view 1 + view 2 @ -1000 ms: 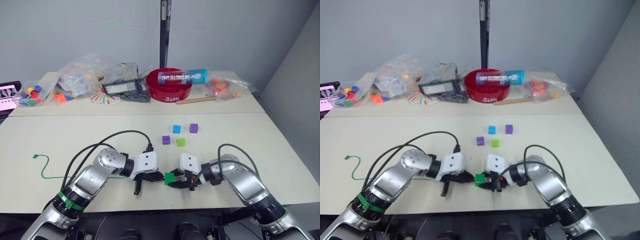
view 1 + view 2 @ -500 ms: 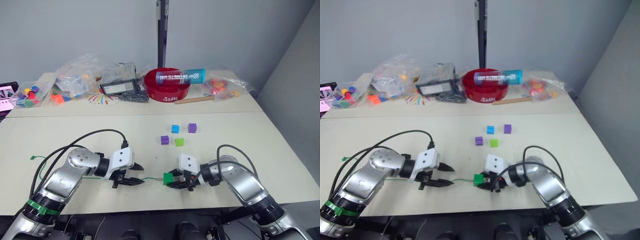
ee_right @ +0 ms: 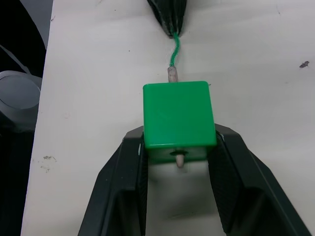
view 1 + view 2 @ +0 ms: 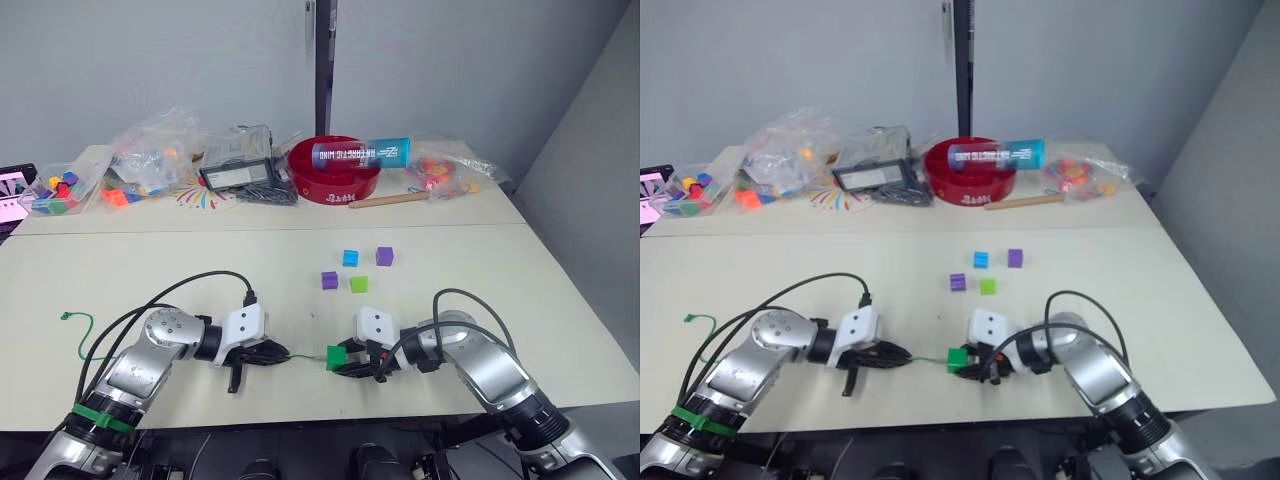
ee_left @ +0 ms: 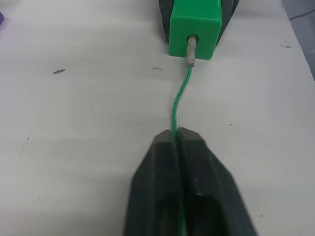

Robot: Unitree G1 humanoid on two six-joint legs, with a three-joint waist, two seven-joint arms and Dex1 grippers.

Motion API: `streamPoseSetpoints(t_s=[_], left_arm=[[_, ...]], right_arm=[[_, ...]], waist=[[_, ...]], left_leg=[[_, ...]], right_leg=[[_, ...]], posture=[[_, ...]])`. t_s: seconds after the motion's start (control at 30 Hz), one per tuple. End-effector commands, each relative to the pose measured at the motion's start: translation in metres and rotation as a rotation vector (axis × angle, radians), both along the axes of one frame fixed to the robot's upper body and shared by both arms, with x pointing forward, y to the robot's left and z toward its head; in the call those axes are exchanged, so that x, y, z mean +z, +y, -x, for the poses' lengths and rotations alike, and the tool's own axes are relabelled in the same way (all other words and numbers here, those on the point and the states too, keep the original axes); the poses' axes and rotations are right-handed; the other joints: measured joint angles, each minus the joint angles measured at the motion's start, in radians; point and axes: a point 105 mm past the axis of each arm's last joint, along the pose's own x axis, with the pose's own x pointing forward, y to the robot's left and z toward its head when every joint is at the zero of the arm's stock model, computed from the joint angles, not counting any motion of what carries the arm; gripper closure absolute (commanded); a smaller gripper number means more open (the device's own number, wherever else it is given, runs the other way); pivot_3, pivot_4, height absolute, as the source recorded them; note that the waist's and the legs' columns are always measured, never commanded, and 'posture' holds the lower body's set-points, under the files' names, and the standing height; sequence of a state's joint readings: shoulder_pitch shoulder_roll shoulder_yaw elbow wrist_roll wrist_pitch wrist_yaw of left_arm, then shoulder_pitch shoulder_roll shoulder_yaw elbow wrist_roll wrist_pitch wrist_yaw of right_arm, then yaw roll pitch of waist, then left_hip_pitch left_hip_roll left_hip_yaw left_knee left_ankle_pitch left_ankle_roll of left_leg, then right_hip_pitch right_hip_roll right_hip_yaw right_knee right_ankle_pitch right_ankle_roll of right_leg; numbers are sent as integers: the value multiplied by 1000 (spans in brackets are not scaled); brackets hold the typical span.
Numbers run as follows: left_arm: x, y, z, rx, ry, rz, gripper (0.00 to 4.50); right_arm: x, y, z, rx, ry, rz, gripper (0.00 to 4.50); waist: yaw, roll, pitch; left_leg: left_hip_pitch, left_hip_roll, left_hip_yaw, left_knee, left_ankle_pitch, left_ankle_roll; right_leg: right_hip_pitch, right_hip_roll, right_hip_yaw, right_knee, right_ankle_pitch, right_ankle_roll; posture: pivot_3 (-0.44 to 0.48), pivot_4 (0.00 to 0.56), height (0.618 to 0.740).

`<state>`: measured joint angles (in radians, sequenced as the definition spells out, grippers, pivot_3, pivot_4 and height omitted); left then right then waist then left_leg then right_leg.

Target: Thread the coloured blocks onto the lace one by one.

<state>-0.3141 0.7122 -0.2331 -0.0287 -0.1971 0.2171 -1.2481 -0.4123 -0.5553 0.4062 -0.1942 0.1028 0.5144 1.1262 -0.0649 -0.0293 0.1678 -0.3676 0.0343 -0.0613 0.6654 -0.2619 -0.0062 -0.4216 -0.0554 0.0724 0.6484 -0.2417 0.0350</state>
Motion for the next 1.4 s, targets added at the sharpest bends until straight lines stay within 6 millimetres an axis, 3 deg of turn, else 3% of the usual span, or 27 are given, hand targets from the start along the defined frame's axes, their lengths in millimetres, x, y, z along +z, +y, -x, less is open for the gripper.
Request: streamPoseSetpoints(t_s=[0.03, 0.4, 0.6, 0.8, 0.93, 0.97, 1.2, 1.4], left_arm=[[0, -6, 5, -35, -2, 5, 4480], [18, -29, 10, -84, -45, 78, 4480], [16, -44, 7, -83, -54, 93, 4480], [14, -44, 7, -66, -27, 99, 4480], [18, -35, 6, -52, -28, 98, 3350], [20, -33, 6, -49, -31, 96, 2976], [22, -33, 8, -82, -64, 82, 688], [18, -51, 9, -129, -76, 110, 688]], right_arm=[[-4, 3, 7, 16, 25, 3, 3327], [-6, 6, 7, 22, 27, 8, 3327], [-7, 11, 5, 31, 24, 8, 3327], [-8, 12, 3, 27, 27, 11, 3327], [-7, 11, 2, 15, 34, -3, 3327], [-5, 12, 2, 10, 35, -14, 2301], [16, 2, 10, 20, 18, -58, 9], [25, -29, 17, -44, 15, -86, 9]], waist=[[0, 0, 0], [-2, 0, 0], [-5, 0, 0], [-7, 0, 0], [-8, 0, 0], [-7, 0, 0], [8, 0, 0], [32, 0, 0]], left_leg=[[0, 0, 0, 0, 0, 0], [0, 0, 0, 0, 0, 0], [0, 0, 0, 0, 0, 0], [1, 0, 0, 0, 0, 0], [1, 1, 0, 0, 0, 0], [1, 1, 0, 0, 0, 0], [-1, 0, 0, 0, 0, 0], [-2, -2, 0, 0, 0, 0]], right_leg=[[0, 0, 0, 0, 0, 0], [0, 0, 0, 0, 0, 0], [0, 0, 0, 0, 0, 0], [0, 1, 0, 0, 0, 0], [0, 1, 0, 0, 0, 0], [0, 1, 0, 0, 0, 0], [0, 0, 0, -1, 0, 0], [0, -2, 0, -3, 0, 1]], posture=[[0, 150, 731], [0, 150, 731], [0, 150, 731], [0, 150, 731], [0, 150, 731], [0, 150, 731], [0, 150, 731], [0, 150, 731]])
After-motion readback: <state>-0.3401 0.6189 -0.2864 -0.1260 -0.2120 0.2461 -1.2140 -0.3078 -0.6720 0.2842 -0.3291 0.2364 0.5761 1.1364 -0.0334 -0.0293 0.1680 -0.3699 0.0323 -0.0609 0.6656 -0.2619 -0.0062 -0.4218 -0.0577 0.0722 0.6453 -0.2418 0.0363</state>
